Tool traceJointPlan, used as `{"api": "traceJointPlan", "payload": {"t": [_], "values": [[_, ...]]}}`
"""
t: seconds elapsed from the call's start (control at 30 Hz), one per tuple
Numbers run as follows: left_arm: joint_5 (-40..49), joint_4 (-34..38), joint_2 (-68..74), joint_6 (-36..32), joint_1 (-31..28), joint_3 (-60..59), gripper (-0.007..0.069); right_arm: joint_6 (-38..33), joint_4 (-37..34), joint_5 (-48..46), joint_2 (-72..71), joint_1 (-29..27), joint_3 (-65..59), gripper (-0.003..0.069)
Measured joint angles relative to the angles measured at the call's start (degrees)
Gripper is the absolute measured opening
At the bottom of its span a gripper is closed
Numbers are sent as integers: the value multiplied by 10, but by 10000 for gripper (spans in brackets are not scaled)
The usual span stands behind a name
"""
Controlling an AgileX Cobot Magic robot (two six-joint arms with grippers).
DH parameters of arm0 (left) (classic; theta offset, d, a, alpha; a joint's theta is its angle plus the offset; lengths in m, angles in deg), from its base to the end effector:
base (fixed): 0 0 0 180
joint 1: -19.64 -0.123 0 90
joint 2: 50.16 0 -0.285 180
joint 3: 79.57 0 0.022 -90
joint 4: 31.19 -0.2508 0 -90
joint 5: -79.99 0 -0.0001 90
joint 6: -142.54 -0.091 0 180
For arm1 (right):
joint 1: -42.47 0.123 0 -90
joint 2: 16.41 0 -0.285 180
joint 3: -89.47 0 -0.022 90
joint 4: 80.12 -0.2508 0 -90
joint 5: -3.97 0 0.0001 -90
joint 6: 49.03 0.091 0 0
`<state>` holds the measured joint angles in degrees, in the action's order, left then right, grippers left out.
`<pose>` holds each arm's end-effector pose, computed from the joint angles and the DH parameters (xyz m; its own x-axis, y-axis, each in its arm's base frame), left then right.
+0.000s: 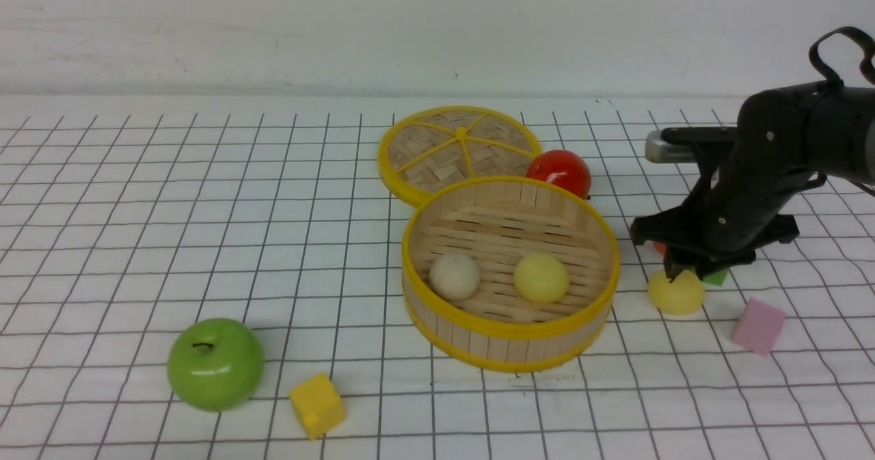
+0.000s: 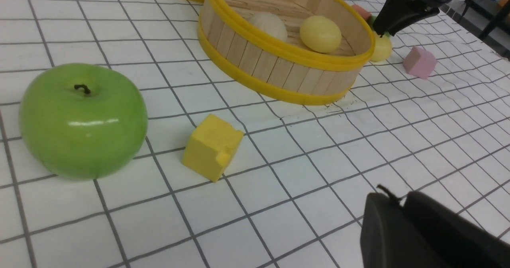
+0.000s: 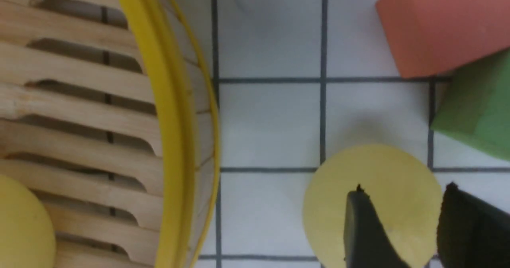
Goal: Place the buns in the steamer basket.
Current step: Use the right arm to grab a steamed stuffed bun
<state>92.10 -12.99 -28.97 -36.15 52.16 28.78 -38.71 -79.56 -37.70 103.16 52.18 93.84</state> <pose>0.0590 -0.0447 0.2129 -0.3909 -0.1386 -0.9099 0.4888 0.8064 -0.3328 0.4068 0.0690 0.2003 -0.9215 0.0168 -0.3880 -0.0078 0.9981 0.0617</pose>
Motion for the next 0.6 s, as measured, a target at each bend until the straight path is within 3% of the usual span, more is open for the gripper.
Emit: {"api": "traceJointPlan", "payload": {"t": [0.37,0.6], "values": [[0,0,0,0,0,0,74,-1,0,9,21,0,0,269],[0,0,0,0,0,0,80,-13,0,10,21,0,0,185]]}}
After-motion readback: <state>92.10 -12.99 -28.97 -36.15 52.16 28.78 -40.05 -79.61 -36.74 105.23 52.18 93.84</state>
